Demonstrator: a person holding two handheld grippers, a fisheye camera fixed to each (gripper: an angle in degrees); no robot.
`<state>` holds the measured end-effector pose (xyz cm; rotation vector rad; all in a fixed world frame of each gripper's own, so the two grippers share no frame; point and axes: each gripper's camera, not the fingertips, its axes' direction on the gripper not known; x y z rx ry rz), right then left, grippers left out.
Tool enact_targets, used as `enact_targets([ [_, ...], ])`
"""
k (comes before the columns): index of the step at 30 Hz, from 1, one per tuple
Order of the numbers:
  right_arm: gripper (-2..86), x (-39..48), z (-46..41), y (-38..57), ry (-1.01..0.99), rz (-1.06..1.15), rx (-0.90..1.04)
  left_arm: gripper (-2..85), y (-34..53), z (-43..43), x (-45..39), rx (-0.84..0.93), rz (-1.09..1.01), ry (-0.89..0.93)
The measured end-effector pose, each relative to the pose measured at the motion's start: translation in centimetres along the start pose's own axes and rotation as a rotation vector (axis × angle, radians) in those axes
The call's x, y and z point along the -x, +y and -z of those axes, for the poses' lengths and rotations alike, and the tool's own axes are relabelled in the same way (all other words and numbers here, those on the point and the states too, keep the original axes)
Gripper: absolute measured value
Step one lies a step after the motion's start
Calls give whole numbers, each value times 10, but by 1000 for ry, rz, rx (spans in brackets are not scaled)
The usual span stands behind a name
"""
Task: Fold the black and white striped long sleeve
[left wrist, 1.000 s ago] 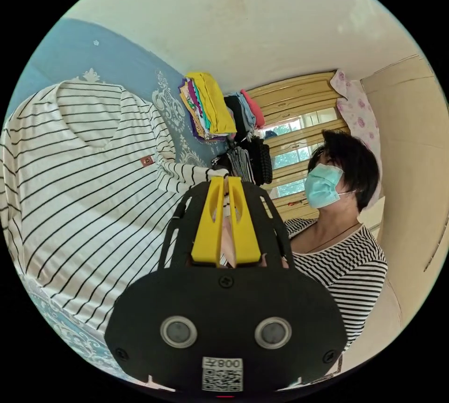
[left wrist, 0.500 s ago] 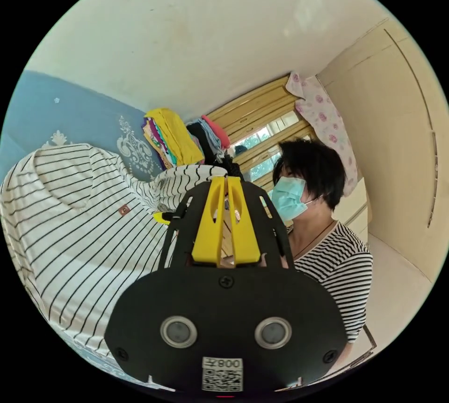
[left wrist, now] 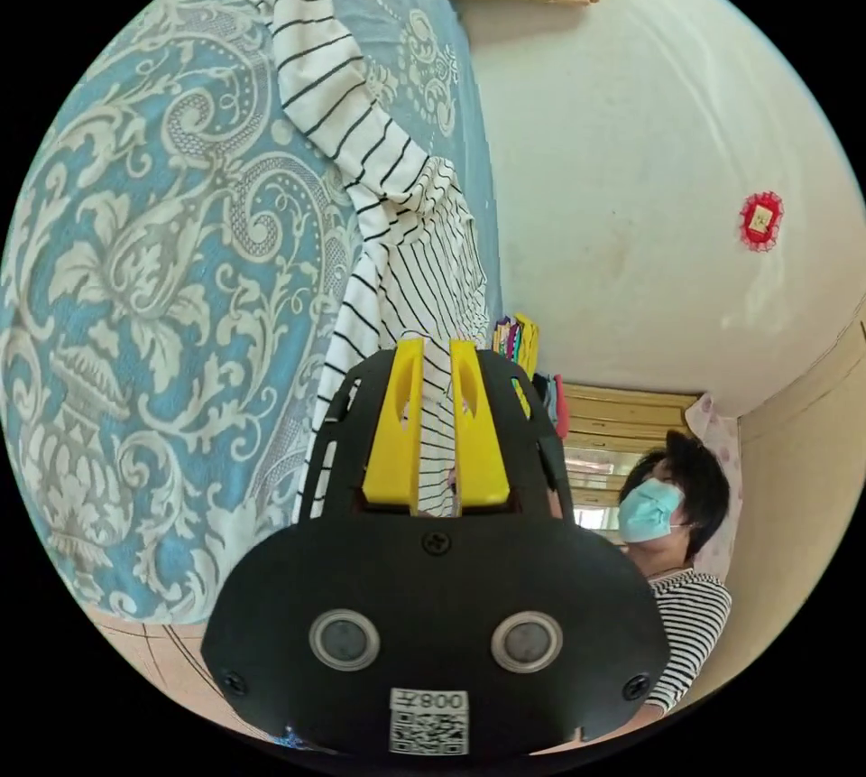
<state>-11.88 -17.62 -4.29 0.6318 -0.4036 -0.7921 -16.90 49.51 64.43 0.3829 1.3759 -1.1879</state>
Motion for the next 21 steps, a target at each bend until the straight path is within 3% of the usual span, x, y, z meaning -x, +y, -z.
enact_targets([
  [6,1,35,-20,-11,47,73,46,99,16,-85,-104,328,-504,-400],
  [9,1,55,-31,-14,62,131,68,109,29,-128,-135,392,-718,-548],
  [14,1,75,-48,-24,128,155,104,68,39,-150,-136,408,-816,-809],
  [21,0,88,-34,-41,93,110,14,19,22,-31,-159,241,-745,-570],
])
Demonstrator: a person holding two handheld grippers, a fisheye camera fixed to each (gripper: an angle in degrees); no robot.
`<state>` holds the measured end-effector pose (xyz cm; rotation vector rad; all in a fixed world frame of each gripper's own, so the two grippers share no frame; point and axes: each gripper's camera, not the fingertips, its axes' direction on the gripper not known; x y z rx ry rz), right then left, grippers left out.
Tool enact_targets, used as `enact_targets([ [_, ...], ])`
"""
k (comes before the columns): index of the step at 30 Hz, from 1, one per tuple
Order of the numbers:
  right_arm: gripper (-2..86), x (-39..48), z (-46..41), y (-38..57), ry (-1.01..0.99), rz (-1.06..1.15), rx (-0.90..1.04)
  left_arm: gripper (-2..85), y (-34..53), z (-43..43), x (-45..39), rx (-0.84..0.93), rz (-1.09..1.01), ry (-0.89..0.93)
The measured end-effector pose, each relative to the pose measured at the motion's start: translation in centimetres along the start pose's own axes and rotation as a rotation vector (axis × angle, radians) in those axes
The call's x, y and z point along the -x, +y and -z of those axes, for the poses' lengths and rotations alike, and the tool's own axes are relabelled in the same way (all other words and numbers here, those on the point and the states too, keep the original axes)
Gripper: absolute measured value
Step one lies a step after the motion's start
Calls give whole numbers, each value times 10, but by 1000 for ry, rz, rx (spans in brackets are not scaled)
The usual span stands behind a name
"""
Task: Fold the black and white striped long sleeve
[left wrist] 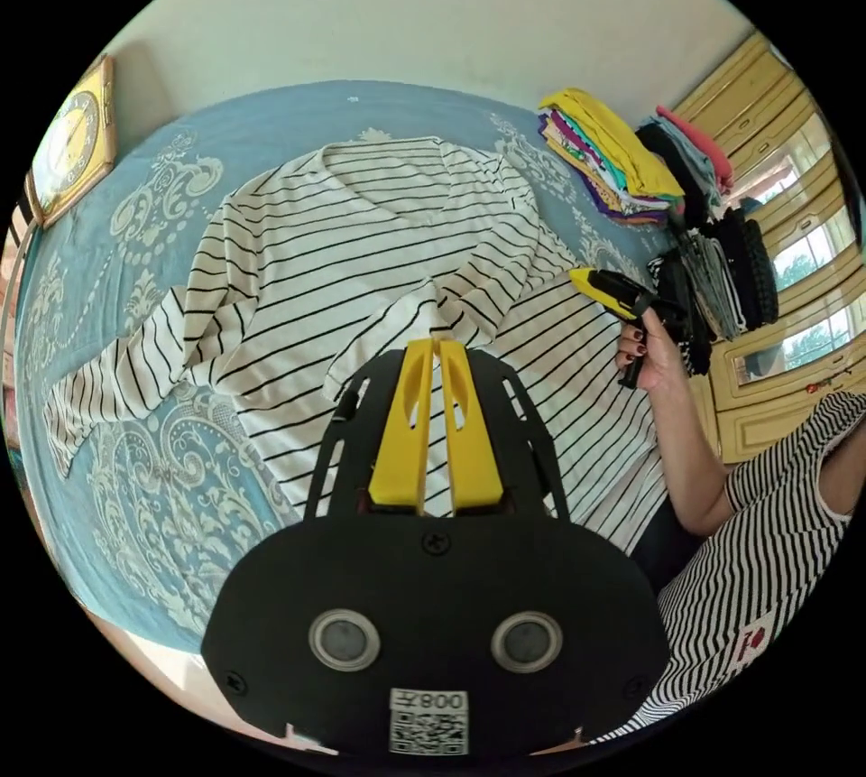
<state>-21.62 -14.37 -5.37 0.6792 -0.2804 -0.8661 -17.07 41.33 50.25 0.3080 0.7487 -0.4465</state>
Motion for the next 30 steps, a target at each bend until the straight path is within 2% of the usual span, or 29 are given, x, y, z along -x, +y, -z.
enact_targets([
  [5,-1,1,8,-14,-23,-79,-23,15,23,101,61,-186,114,103],
  [8,0,7,16,-22,-9,-103,-31,14,47,125,117,-210,240,186],
  [13,0,44,24,-33,88,-64,-4,13,93,108,190,-196,409,298],
  [16,0,92,13,-61,194,63,48,13,107,93,214,-167,440,294],
  [20,0,148,-18,-118,296,219,113,13,121,85,243,-165,468,399],
  [22,0,163,-36,-142,328,259,144,13,125,87,252,-161,463,399],
  [27,-2,169,-99,-181,555,257,314,15,134,73,289,-95,479,368],
  [30,-3,176,-97,-189,529,268,306,20,144,55,311,-65,513,359],
])
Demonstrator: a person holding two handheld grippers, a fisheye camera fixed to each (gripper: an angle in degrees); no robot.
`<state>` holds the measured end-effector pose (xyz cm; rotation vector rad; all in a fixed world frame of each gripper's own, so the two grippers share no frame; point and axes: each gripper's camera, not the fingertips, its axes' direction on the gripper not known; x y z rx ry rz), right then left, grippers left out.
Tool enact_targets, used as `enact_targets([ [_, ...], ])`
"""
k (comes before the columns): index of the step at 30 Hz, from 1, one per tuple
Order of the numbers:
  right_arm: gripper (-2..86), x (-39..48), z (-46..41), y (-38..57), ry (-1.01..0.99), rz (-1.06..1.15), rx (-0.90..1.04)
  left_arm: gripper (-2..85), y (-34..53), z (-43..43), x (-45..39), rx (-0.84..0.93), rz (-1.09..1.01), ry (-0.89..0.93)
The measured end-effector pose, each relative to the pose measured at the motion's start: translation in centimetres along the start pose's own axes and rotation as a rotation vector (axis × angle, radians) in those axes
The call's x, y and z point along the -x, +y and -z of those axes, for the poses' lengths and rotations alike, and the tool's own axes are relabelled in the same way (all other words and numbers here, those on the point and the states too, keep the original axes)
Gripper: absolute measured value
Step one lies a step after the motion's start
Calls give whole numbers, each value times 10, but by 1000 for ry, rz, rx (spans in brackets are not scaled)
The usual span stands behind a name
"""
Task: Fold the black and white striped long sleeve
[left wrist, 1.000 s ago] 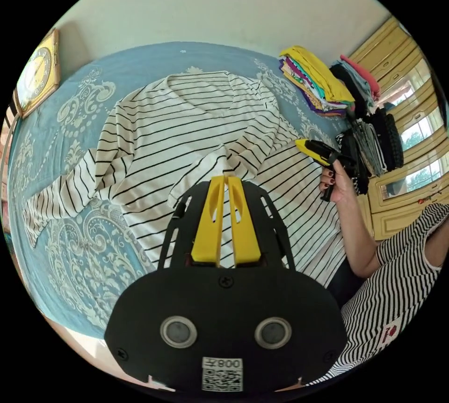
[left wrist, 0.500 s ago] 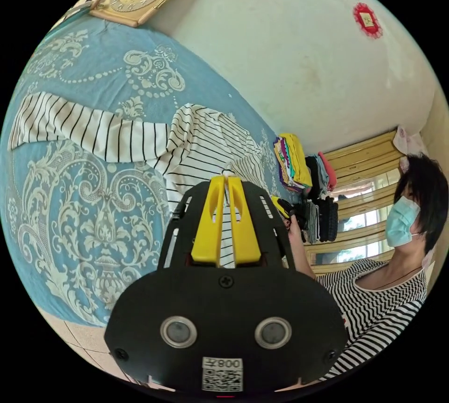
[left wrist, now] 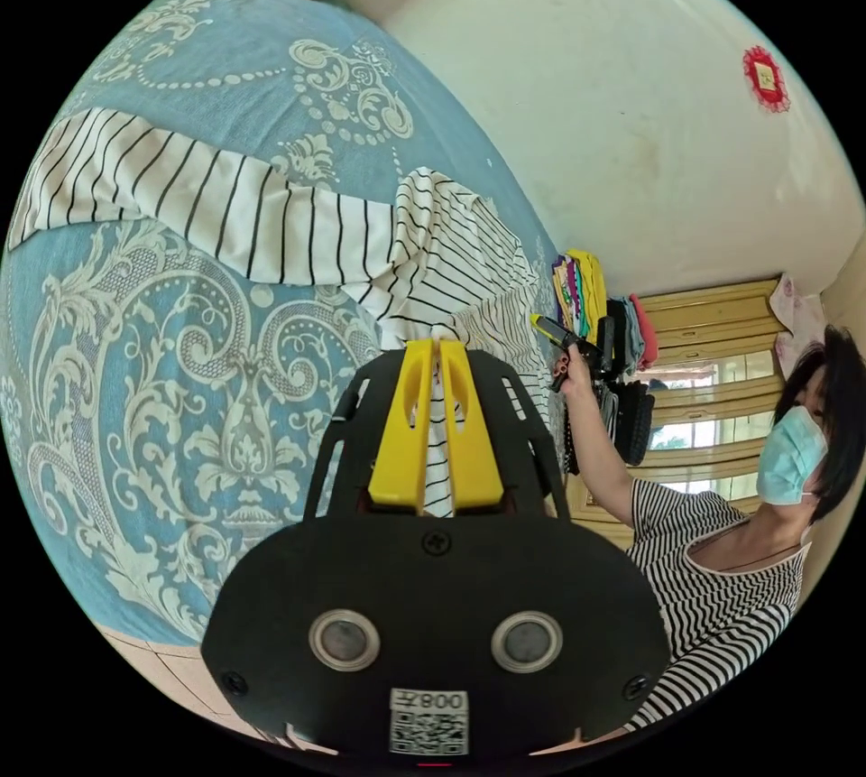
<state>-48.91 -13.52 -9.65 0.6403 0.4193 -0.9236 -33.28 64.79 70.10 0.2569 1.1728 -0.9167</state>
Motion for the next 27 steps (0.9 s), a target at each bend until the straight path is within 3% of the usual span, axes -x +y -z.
enact_targets([
  [9,0,18,22,-26,77,23,8,72,33,-23,25,-92,23,47],
  [13,0,29,43,-5,62,63,-45,90,68,-57,0,-39,-50,-14],
  [19,1,28,83,79,-2,44,-133,36,72,-132,-26,79,-131,-193],
  [23,2,30,100,120,-7,26,-152,15,82,-137,-33,45,-157,-95],
  [27,0,25,80,127,118,4,-65,16,95,-161,-21,92,-113,-140],
])
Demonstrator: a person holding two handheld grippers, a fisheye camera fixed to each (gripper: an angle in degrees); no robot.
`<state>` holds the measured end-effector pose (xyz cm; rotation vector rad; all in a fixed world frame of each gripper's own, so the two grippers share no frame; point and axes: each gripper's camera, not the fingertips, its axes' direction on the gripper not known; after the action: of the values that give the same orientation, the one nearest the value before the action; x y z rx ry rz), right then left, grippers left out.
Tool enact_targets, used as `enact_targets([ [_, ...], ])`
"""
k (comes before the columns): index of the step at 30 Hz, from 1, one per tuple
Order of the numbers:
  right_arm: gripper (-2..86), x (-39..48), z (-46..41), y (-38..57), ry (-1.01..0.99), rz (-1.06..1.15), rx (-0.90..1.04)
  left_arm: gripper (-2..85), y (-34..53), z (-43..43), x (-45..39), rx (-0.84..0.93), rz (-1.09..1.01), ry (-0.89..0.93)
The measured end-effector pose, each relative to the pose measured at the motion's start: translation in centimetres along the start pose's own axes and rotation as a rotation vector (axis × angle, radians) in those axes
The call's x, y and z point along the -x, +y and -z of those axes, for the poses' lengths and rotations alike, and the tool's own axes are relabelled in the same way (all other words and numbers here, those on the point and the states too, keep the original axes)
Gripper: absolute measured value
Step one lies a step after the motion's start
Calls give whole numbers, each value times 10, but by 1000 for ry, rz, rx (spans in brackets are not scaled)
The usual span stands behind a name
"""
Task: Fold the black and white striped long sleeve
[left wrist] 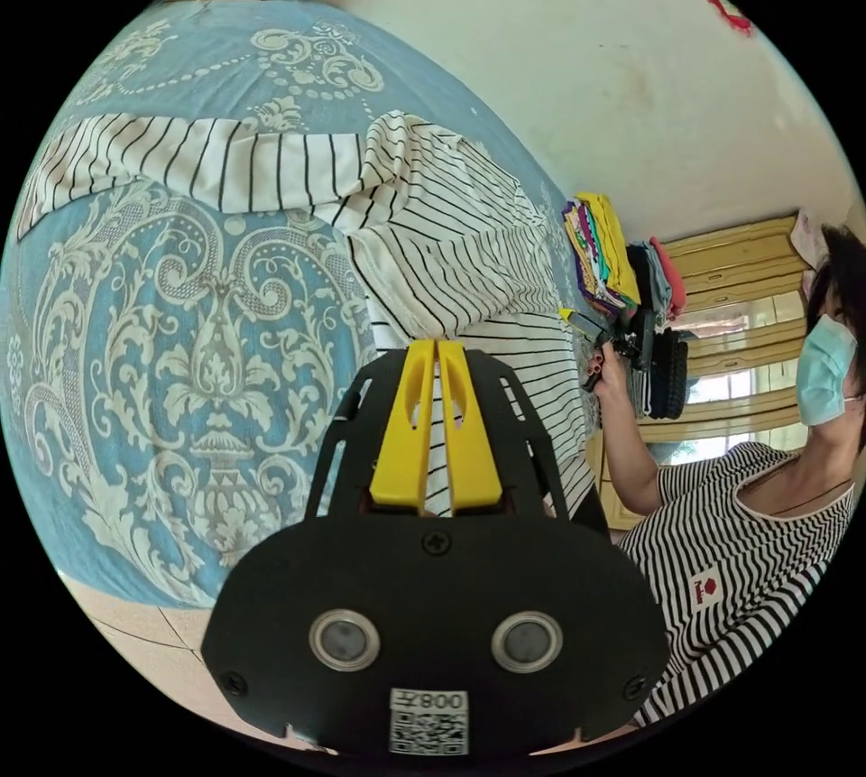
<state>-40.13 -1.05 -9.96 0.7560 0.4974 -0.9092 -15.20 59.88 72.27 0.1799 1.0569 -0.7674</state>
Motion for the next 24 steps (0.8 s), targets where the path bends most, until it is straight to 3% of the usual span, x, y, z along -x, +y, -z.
enact_targets([
  [7,5,-12,21,29,-16,-72,-102,60,11,-42,-12,-62,35,-35],
  [10,14,2,35,46,22,-28,-167,69,-16,-79,-61,-85,-103,-25],
  [15,55,6,34,57,72,18,-204,78,-124,-240,-208,66,-495,35],
  [18,58,1,29,57,98,32,-183,78,-178,-343,-288,130,-664,-37],
  [24,50,-14,20,63,125,40,-133,81,-234,-504,-383,180,-814,-176],
])
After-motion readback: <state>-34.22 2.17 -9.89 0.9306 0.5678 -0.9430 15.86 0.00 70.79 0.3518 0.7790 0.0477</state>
